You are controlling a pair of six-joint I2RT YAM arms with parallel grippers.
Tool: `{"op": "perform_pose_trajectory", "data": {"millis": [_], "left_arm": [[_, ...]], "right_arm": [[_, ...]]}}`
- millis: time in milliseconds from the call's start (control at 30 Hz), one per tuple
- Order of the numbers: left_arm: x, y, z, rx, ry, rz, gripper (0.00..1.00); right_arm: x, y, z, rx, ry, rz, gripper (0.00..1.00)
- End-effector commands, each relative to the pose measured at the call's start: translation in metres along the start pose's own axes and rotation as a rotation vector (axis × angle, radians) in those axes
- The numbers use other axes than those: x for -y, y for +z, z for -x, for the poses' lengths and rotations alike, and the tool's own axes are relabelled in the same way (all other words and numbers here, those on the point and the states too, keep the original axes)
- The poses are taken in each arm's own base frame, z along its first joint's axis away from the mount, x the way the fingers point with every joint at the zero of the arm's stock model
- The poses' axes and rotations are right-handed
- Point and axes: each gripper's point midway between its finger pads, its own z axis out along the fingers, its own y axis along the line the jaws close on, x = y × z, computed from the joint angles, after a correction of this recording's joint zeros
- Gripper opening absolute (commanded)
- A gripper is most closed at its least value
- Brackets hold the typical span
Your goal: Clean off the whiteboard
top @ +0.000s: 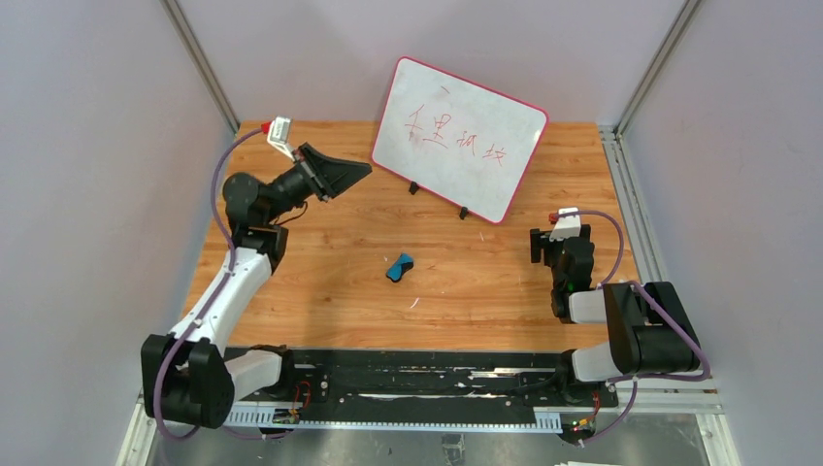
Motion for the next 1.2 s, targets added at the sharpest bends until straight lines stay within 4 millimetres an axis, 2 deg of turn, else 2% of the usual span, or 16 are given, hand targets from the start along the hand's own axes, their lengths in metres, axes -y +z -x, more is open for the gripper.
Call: {"op": "perform_pose_trajectory", "data": {"millis": [0, 67, 200, 267, 400, 533, 600, 633, 733, 833, 1033, 1167], "left_arm": [[-0.059, 0.006, -0.03, -0.229, 0.149, 0.376, 0.0], [-0.098, -0.007, -0.041, -0.39, 0.308, 0.697, 0.0], [-0.144, -0.027, -0.064, -0.682, 0.474, 1.042, 0.0], [-0.157, -0.033, -0.079, -0.811, 0.537, 1.121, 0.07], [-0.173, -0.039, -0.115, -1.002, 0.621, 1.163, 0.23], [-0.18, -0.057, -0.14, -1.116, 0.618, 1.167, 0.46], [-0.176, -0.06, -0.154, -1.138, 0.572, 1.124, 0.57], [-0.174, -0.064, -0.158, -1.14, 0.555, 1.119, 0.59], [-0.17, -0.08, -0.172, -1.146, 0.525, 1.12, 0.6], [-0.17, -0.086, -0.19, -1.115, 0.512, 1.077, 0.61], [-0.172, -0.071, -0.214, -1.012, 0.494, 0.931, 0.6], [-0.176, -0.062, -0.217, -0.957, 0.512, 0.893, 0.6]], "right_arm": [[0.007, 0.004, 0.012, 0.033, 0.02, -0.025, 0.8], [0.007, 0.004, 0.012, 0.033, 0.021, -0.024, 0.79], [0.007, 0.004, 0.012, 0.033, 0.02, -0.024, 0.79], [0.007, 0.004, 0.011, 0.032, 0.02, -0.024, 0.78], [0.007, 0.004, 0.012, 0.034, 0.02, -0.024, 0.78], [0.007, 0.004, 0.011, 0.032, 0.02, -0.024, 0.78], [0.007, 0.004, 0.012, 0.033, 0.02, -0.025, 0.78], [0.007, 0.004, 0.012, 0.033, 0.02, -0.024, 0.78], [0.007, 0.004, 0.012, 0.032, 0.02, -0.024, 0.78], [0.007, 0.004, 0.012, 0.033, 0.021, -0.025, 0.78], [0.006, 0.004, 0.012, 0.034, 0.02, -0.024, 0.78], [0.007, 0.004, 0.012, 0.034, 0.02, -0.025, 0.78]]}}
